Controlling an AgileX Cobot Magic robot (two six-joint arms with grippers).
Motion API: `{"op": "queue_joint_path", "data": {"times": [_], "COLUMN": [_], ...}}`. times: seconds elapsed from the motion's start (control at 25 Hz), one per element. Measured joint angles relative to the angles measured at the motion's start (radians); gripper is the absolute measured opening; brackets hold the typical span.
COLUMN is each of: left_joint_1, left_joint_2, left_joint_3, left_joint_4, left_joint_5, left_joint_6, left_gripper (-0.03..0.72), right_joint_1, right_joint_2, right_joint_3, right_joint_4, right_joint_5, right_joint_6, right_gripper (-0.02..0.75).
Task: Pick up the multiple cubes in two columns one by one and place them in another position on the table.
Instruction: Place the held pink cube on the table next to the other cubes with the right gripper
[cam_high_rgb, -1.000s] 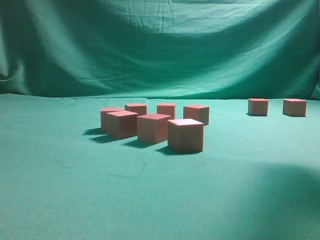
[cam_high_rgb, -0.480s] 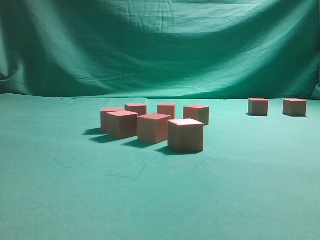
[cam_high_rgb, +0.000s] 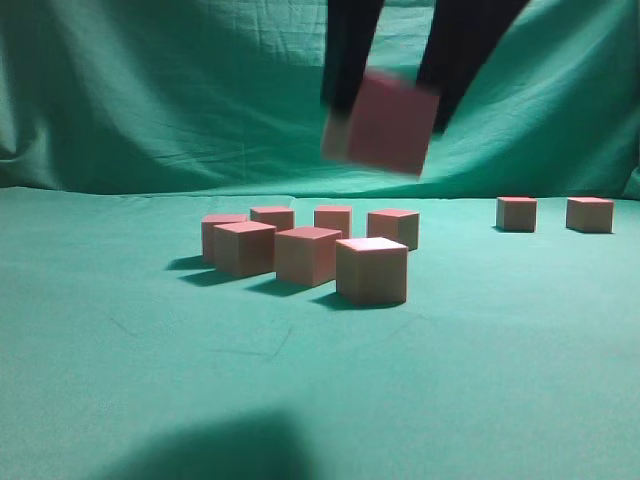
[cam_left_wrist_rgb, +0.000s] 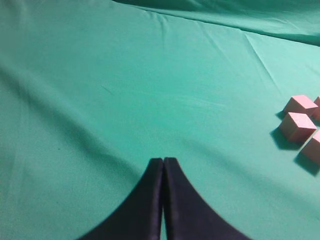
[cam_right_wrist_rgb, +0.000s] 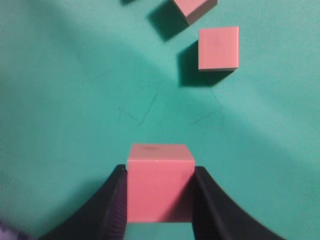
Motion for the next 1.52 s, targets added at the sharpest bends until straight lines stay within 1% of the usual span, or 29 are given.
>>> {"op": "queue_joint_path", "data": {"times": [0.16, 0.24, 0.56, 0.64, 0.8, 0.92, 1.04, 1.32, 1.52], "left_joint_1": [0.0, 0.0, 0.0, 0.0, 0.0, 0.0, 0.0, 0.0, 0.0], "left_joint_2": [0.0, 0.0, 0.0, 0.0, 0.0, 0.0, 0.0, 0.0, 0.0], "left_joint_3": [0.0, 0.0, 0.0, 0.0, 0.0, 0.0, 0.0, 0.0, 0.0], "left_joint_4": [0.0, 0.0, 0.0, 0.0, 0.0, 0.0, 0.0, 0.0, 0.0], "left_joint_5": [0.0, 0.0, 0.0, 0.0, 0.0, 0.0, 0.0, 0.0, 0.0], "left_joint_6": [0.0, 0.0, 0.0, 0.0, 0.0, 0.0, 0.0, 0.0, 0.0], "left_gripper": [0.0, 0.0, 0.0, 0.0, 0.0, 0.0, 0.0, 0.0, 0.0], "right_joint_1": [0.0, 0.0, 0.0, 0.0, 0.0, 0.0, 0.0, 0.0, 0.0], "right_joint_2": [0.103, 0.136, 0.179, 0.179, 0.179, 0.179, 0.179, 0.179, 0.179], "right_joint_3": [0.0, 0.0, 0.0, 0.0, 0.0, 0.0, 0.0, 0.0, 0.0], "right_joint_4": [-0.002, -0.028, -0.215, -0.225, -0.225, -0.225, -0.226, -0.205, -0.202], "right_joint_5": [-0.057, -0.074, -0.091, -0.093, -0.095, -0.097, -0.1, -0.092, -0.09], "right_joint_6": [0.004, 0.0, -0.005, 0.0, 0.098, 0.106, 0.037, -0.228, -0.283], "right_gripper": [0.265, 0.265, 0.265, 0.265, 0.265, 0.265, 0.265, 0.265, 0.265]}}
